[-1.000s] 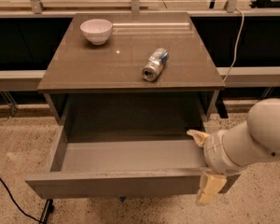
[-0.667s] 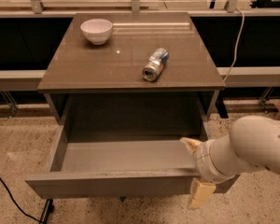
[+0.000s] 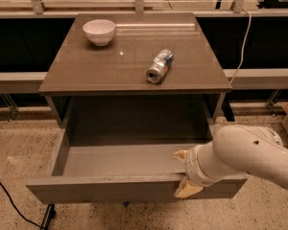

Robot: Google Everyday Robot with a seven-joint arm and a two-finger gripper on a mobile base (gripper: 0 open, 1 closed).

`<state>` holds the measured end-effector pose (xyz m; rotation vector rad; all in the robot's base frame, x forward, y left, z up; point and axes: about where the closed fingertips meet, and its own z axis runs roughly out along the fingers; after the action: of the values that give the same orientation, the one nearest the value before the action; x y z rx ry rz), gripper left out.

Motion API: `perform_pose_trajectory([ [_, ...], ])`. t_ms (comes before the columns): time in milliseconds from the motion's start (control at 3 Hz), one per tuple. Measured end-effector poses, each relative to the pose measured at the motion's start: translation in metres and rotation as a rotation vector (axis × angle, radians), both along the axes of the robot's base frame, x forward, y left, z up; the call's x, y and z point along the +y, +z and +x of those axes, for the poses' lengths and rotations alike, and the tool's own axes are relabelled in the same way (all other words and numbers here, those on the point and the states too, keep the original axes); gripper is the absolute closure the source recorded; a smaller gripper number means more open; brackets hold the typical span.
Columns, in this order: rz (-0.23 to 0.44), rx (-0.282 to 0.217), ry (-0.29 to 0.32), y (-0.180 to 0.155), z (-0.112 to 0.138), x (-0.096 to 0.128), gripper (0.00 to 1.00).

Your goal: Close top drawer

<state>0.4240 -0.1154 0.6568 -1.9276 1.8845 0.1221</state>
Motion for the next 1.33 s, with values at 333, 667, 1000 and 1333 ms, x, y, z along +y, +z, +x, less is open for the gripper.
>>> perform_pose_trajectory([
  [333, 0.004, -0.009, 0.005, -0.003, 0.018, 0.007, 0.32],
  [667, 0.004, -0.012, 0.009, -0.003, 0.024, 0.009, 0.33],
  [1000, 0.005, -0.024, 0.02, -0.003, 0.045, 0.016, 0.35],
  [1333, 0.005, -0.025, 0.021, -0.003, 0.046, 0.017, 0.38],
])
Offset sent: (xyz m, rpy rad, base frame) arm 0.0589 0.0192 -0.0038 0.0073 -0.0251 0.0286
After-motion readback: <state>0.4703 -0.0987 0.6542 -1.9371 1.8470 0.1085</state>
